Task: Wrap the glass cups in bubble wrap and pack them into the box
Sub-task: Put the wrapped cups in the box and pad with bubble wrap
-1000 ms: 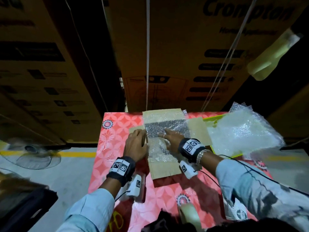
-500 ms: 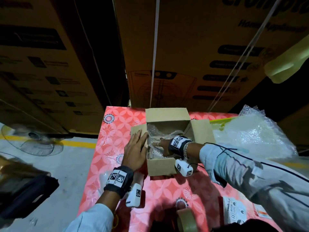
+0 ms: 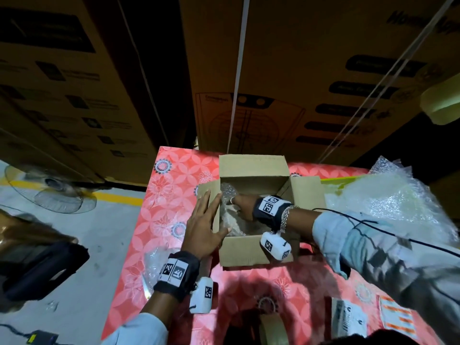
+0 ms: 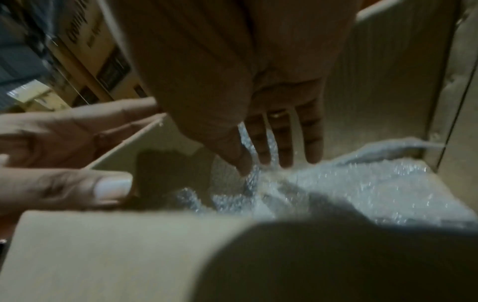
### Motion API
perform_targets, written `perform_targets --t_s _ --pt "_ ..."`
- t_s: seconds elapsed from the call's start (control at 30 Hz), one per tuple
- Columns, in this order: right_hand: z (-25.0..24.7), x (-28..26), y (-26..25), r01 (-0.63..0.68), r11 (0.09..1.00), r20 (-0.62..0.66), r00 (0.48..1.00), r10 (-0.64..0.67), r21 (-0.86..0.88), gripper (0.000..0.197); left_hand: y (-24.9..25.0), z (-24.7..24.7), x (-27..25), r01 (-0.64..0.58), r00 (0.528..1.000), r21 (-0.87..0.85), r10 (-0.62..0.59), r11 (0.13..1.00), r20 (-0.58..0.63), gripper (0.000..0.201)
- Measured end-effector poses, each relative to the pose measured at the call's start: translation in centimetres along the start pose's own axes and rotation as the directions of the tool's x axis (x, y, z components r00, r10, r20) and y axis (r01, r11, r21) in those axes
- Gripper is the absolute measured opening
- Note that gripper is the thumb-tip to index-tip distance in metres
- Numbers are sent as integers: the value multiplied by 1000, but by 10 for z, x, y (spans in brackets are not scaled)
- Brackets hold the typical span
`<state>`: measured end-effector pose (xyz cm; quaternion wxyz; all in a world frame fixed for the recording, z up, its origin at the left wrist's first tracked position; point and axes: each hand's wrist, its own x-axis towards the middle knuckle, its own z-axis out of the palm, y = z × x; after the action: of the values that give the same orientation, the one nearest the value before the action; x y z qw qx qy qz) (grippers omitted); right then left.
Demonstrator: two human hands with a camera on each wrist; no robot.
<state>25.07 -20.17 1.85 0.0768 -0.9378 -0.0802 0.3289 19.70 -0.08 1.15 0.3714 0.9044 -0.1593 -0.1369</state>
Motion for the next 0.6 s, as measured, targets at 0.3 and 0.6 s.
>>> perform_targets --t_s 0.3,0.6 --pt "10 18 -16 30 1000 147 989 -30 -1 44 -4 4 -9 -3 999 -183 11 983 41 98" --pt "-32 -71 29 -53 999 229 972 50 9 46 -8 13 -11 -29 999 -112 27 993 -27 74"
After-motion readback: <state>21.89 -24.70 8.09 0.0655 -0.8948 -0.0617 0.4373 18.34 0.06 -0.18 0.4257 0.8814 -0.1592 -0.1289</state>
